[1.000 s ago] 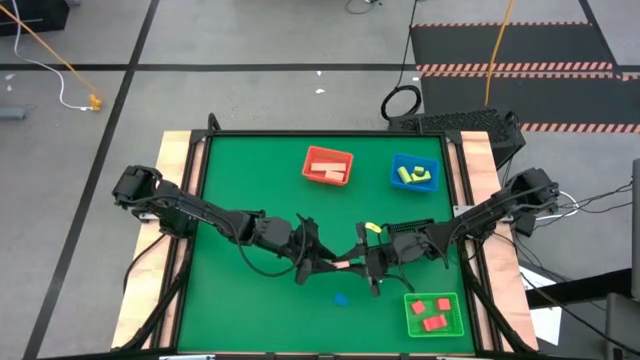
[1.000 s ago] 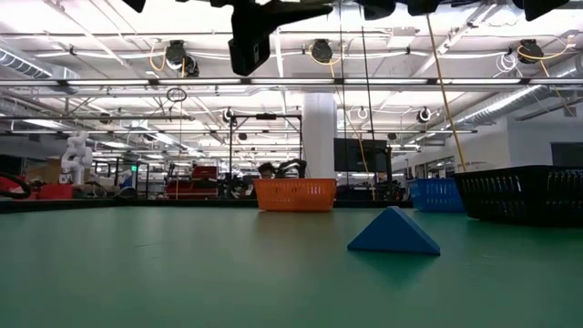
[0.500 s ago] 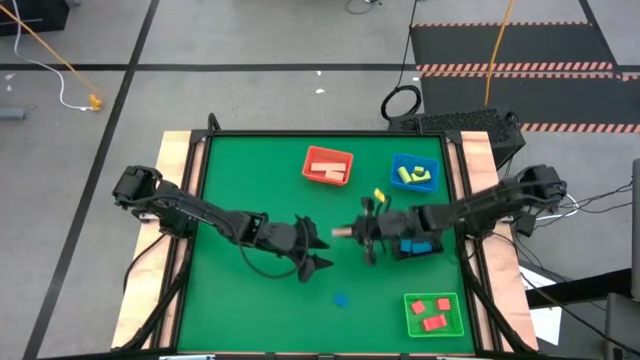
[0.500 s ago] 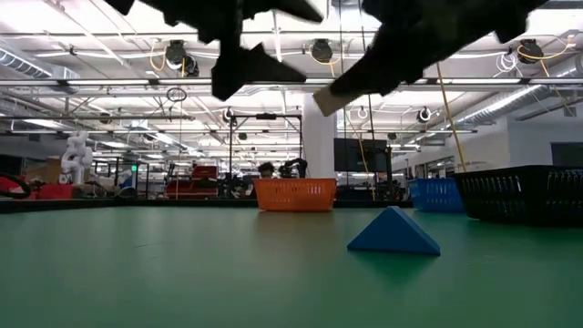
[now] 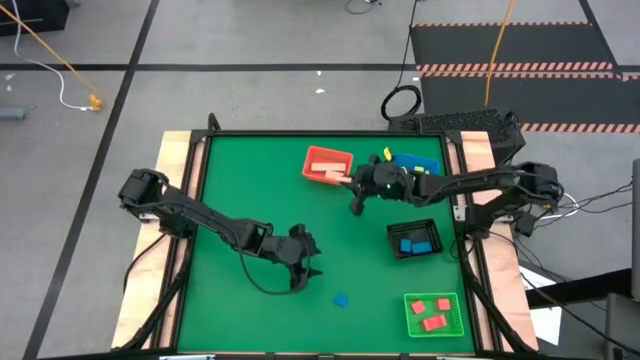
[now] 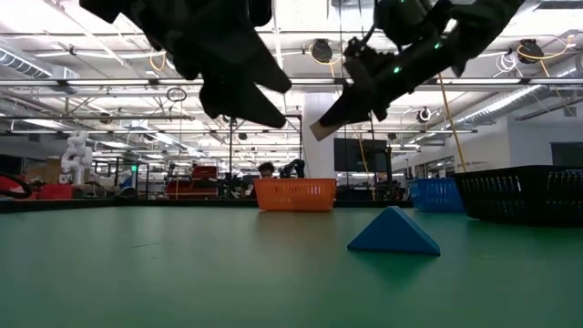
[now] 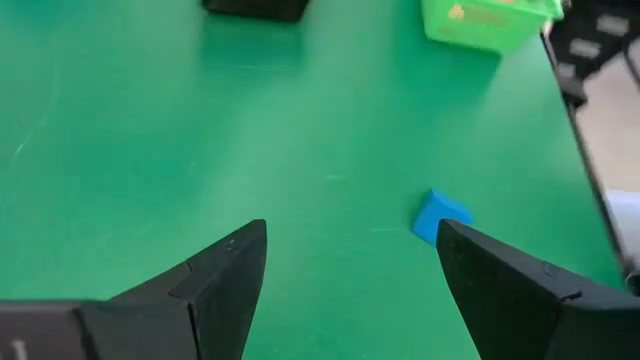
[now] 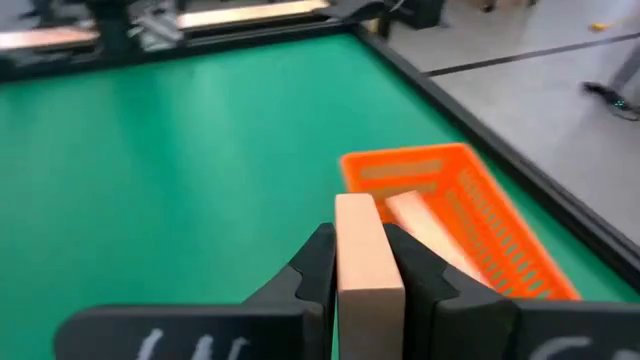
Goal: Sort & place blocks by color
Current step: Put the brown block into the orange bin, then put the blue block into the black bin
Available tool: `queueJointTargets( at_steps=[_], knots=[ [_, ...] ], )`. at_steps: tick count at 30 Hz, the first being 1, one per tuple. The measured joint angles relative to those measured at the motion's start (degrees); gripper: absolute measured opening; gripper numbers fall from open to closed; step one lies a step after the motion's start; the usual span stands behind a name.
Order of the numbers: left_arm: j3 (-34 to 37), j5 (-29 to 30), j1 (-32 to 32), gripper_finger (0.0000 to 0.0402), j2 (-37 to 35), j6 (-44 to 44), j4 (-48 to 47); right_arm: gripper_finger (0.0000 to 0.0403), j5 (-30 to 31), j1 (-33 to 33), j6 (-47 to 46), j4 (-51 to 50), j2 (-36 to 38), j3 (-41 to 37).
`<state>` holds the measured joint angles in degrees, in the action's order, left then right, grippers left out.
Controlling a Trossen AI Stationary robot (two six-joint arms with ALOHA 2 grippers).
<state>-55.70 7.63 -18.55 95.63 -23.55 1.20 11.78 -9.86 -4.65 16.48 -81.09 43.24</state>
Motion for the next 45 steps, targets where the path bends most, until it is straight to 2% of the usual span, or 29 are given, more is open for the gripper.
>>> queueJointTargets(
  at_steps=[9,16,23,28,35,40,45],
  knots=[
    [0.0,0.0,-1.2,0.0292,5.7,9.5,5.8,0.0048,-2.9,-7.3,-3.8,11.7,-9.5,0.4],
    [0.0,-0.1,-1.0,0.0292,5.6,14.7,7.8,0.0050,-3.0,-9.7,-3.9,12.4,-16.5,4.6],
    [0.0,-0.1,-1.3,0.0292,5.6,14.0,8.1,0.0055,-3.0,-10.6,-3.9,12.3,-21.4,7.9],
    [0.0,-0.3,-1.5,0.0292,5.6,14.0,7.6,0.0087,-3.0,-11.1,-3.5,12.2,-21.4,7.9],
    [0.0,-1.6,-1.5,0.0292,5.6,14.3,7.5,0.0181,-3.0,-10.4,-3.4,10.7,-20.2,7.9],
    [0.0,-4.2,-1.5,0.0292,5.6,16.6,7.3,0.0239,-3.0,-6.5,-3.0,4.0,-13.3,7.9],
    [0.0,-6.2,-1.6,0.0292,5.6,22.6,10.1,0.0260,-3.0,2.1,-3.1,-9.3,-4.1,7.9]
  ],
)
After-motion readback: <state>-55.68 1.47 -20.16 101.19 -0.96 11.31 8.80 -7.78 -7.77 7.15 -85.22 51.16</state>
